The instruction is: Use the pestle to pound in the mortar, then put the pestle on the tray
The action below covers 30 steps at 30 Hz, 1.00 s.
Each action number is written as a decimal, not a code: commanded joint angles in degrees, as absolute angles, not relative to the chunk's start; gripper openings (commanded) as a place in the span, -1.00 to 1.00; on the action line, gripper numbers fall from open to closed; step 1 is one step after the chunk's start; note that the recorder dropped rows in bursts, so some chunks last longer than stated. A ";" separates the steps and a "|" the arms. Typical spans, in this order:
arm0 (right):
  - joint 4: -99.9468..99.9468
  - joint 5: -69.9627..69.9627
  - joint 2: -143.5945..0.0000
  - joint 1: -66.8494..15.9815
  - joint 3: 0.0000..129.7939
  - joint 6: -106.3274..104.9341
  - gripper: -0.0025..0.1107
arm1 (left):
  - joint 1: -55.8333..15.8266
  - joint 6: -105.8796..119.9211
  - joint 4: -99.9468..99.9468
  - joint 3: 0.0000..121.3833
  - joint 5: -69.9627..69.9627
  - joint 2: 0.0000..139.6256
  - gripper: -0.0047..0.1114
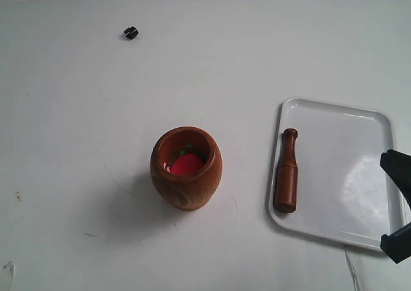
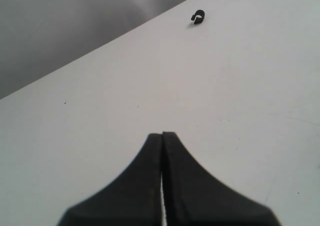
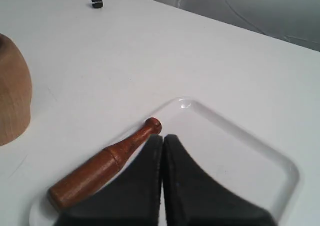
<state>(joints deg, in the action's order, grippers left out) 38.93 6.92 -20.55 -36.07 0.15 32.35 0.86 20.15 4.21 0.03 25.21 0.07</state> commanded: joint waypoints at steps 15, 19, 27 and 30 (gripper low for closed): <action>24.80 13.61 -10.83 -38.09 0.00 31.91 -0.96 | 0.42 19.68 3.79 0.00 25.03 0.00 -0.92; 22.14 14.00 -7.18 -34.43 0.00 31.91 -0.96 | 0.42 19.68 3.79 0.00 25.03 0.00 -0.92; 20.75 15.07 -6.11 -6.93 0.00 30.69 -0.96 | 0.42 19.68 3.79 0.00 25.03 0.00 -0.92; 20.75 17.74 -6.11 -0.72 0.00 28.72 -0.96 | 0.42 19.68 3.79 0.00 25.03 0.00 -0.92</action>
<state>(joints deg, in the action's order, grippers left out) 21.03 16.01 -6.27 -3.74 0.15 30.46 0.86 20.15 4.21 0.03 25.21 0.07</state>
